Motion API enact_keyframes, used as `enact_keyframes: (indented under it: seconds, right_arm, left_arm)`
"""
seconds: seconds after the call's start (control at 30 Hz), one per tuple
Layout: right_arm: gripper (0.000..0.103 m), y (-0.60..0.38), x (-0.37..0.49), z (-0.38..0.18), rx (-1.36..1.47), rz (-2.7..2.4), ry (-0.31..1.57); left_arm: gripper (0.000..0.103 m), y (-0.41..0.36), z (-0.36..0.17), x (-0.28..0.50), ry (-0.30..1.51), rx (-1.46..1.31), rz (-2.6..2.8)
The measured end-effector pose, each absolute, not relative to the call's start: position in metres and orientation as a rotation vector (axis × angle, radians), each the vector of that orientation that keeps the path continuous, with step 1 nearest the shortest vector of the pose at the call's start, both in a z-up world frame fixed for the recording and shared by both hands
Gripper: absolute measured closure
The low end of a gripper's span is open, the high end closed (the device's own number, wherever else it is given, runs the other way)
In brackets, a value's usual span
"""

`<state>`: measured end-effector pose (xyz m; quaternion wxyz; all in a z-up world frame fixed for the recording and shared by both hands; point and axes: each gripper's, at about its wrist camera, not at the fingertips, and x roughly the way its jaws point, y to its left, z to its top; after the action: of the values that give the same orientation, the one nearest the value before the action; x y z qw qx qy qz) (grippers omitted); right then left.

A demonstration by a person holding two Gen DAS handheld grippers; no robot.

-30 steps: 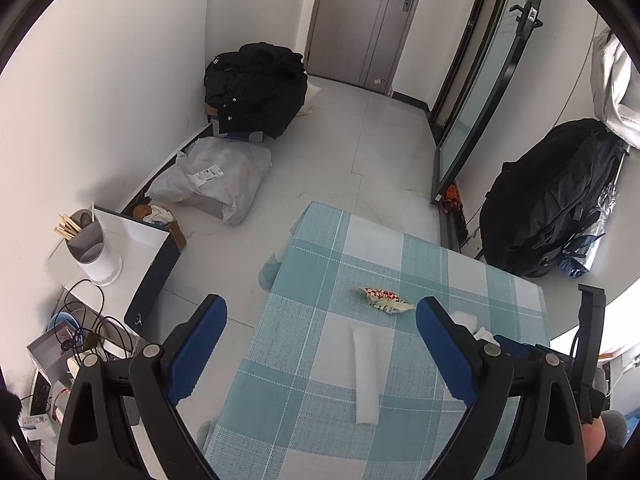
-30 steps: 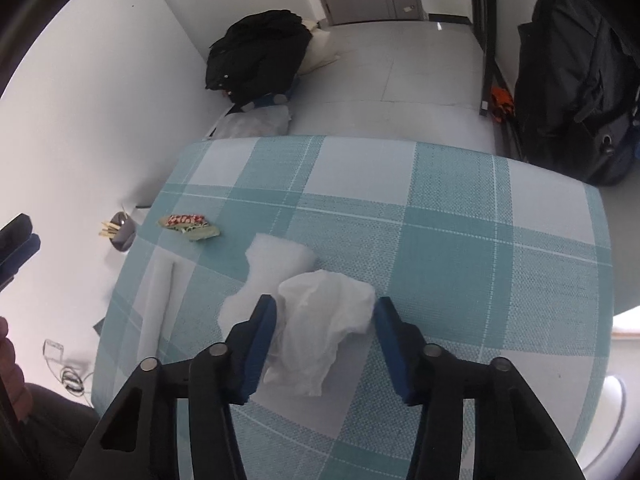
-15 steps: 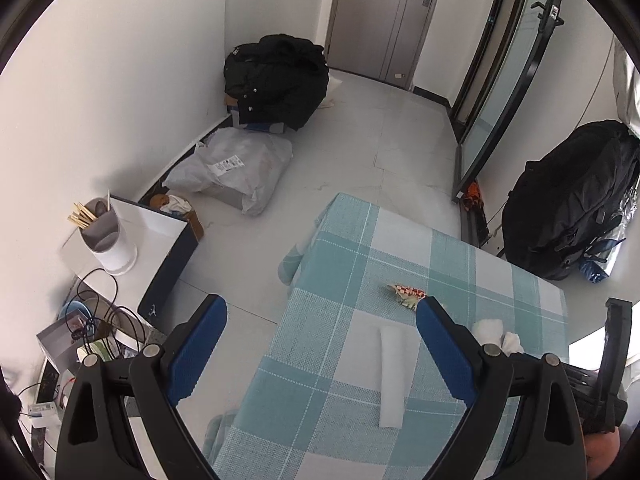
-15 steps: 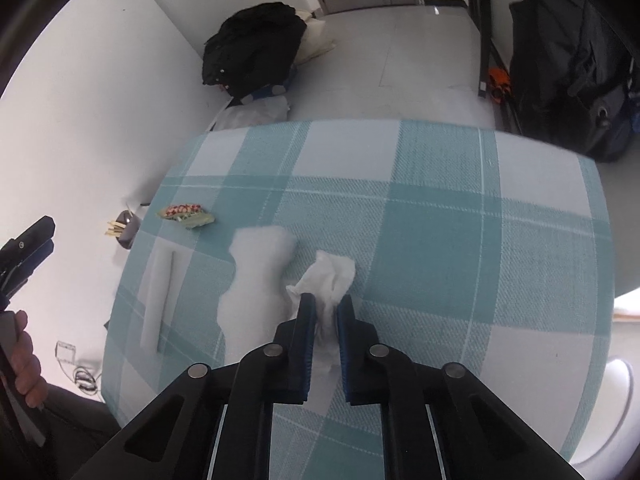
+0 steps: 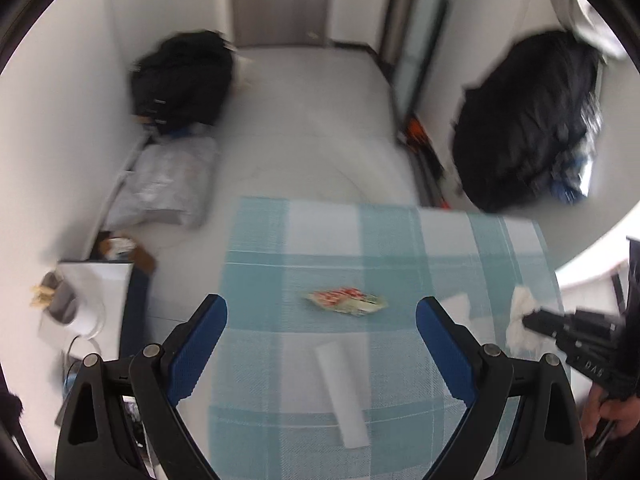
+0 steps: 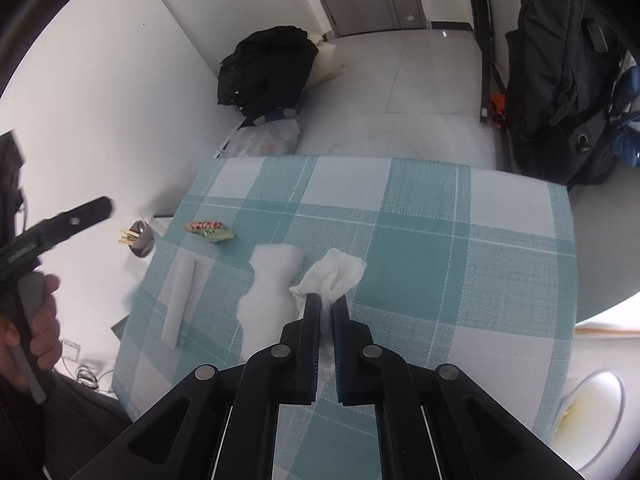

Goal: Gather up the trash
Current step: 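Grasp the red-and-white checkered wrapper with the left gripper while the right gripper holds the tissue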

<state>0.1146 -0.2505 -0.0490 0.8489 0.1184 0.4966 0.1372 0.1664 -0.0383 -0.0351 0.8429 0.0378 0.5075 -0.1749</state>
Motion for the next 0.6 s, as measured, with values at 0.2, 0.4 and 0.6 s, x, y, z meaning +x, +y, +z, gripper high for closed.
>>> enact_keyframes:
  seconds: [0.2, 0.4, 0.6]
  right_arm:
    - [0.098, -0.261, 0.111, -0.048, 0.255, 0.276, 1.041]
    - [0.098, -0.265, 0.110, -0.048, 0.257, 0.282, 1.036]
    - [0.098, -0.266, 0.114, -0.051, 0.264, 0.299, 1.047]
  left_arm:
    - [0.009, -0.053, -0.082, 0.194, 1.226, 0.062, -0.387]
    - [0.009, -0.056, -0.094, 0.208, 1.257, 0.072, -0.327]
    - [0.009, -0.062, -0.099, 0.208, 1.265, 0.115, -0.303]
